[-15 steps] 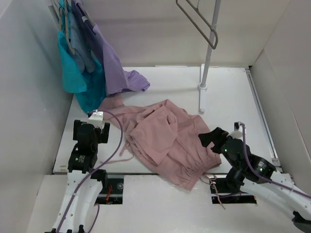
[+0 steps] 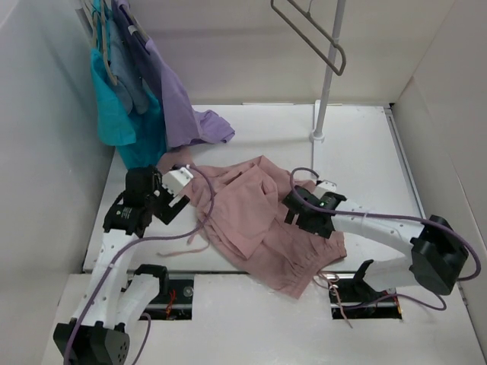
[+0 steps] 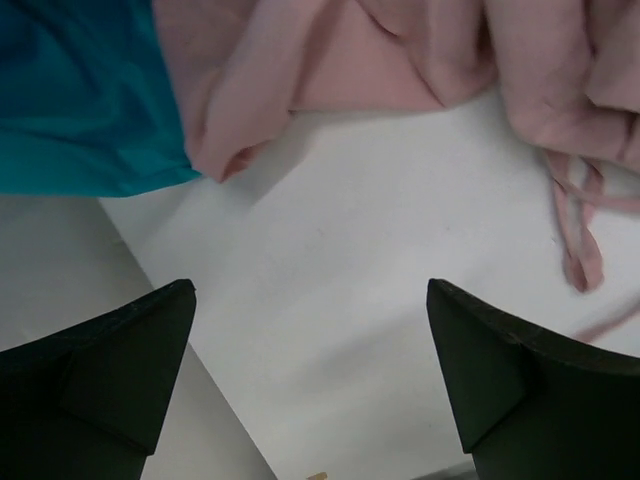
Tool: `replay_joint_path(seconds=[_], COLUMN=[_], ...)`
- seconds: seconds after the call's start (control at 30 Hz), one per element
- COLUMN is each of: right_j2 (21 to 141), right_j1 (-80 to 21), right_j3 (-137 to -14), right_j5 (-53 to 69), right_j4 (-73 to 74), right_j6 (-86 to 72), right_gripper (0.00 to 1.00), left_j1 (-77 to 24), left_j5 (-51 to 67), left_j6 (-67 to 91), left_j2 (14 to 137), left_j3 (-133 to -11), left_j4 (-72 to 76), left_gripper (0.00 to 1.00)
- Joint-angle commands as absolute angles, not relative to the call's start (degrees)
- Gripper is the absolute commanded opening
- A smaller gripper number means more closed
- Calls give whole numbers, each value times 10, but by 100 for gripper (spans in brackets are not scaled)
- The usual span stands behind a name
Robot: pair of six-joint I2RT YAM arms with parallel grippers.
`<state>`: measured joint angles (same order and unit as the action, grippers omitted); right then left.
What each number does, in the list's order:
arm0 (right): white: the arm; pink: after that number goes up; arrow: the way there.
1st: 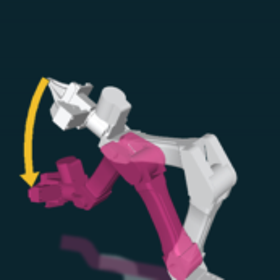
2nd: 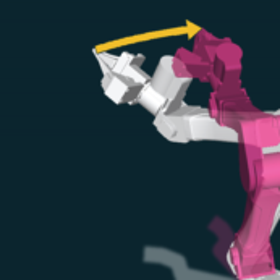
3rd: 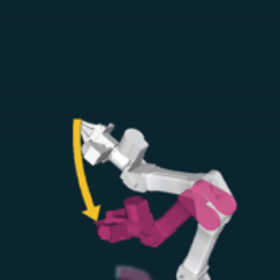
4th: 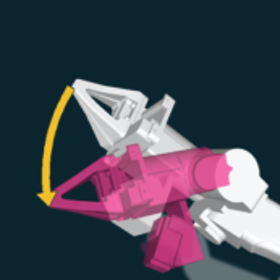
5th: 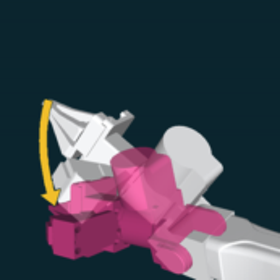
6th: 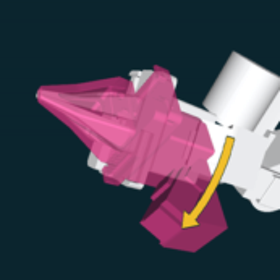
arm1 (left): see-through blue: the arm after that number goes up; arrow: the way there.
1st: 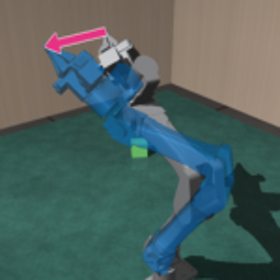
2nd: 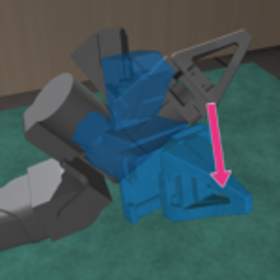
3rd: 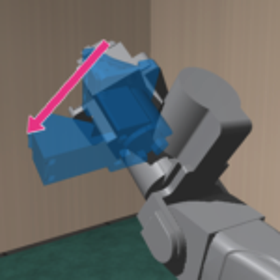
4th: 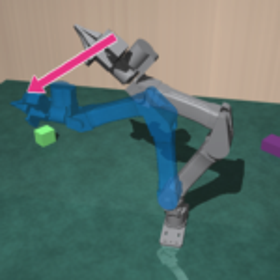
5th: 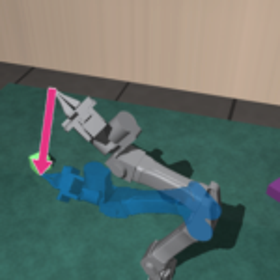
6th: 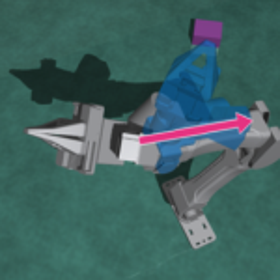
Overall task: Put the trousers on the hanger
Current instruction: Flatten out the trousers at the center of the board.
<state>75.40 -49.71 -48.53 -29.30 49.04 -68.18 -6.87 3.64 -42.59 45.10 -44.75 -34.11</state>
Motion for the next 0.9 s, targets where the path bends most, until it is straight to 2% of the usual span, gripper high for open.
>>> replay_joint_path(seconds=[0.0, 0.07, 0.2, 0.27, 0.3, 0.33, 0.4, 0.43, 0.57, 0.7, 0.73, 0.77, 0.8, 0.87], right_j2=[750, 739, 732, 738, 745, 745, 751, 751, 744, 745, 753, 759, 767, 781], right_j1=[-460, -435, -399, -392, -387, -373, -353, -326, -256, -213, -207, -201, -187, -182], right_j3=[-440, -406, -376, -376, -376, -382, -388, -399, -451, -534, -544, -552, -567, -573], right_j5=[-215, -186, -186, -181, -181, -181, -176, -176, -207, -229, -222, -186, -168, -165], right_j4=[389, 351, 332, 332, 332, 324, 307, 302, 295, 320, 320, 320, 346, 388], right_j6=[-669, -669, -660, -636, -628, -619, -585, -577, -506, -416, -396, -377, -367, -387], right_gripper=[100, 96, 81, 66, 56, 34, 7, 0, 0, 0, 8, 25, 75, 89], left_j1=[-83, -89, -89, -89, -97, -105, -135, -147, -210, -269, -277, -283, -292, -298], left_j5=[97, 133, 125, 110, 105, 99, 99, 111, 161, 161, 161, 161, 161, 166], left_j6=[-483, -491, -482, -455, -447, -440, -411, -403, -368, -338, -330, -321, -303, -283], left_j2=[425, 419, 455, 501, 518, 536, 590, 605, 649, 689, 718, 735, 751, 799], left_j3=[-466, -461, -421, -421, -421, -421, -433, -450, -480, -492, -492, -492, -498, -513], left_j4=[-402, -419, -410, -370, -359, -348, -330, -325, -313, -273, -255, -246, -239, -222], left_gripper=[100, 100, 100, 100, 100, 100, 100, 100, 100, 100, 100, 100, 100, 98])
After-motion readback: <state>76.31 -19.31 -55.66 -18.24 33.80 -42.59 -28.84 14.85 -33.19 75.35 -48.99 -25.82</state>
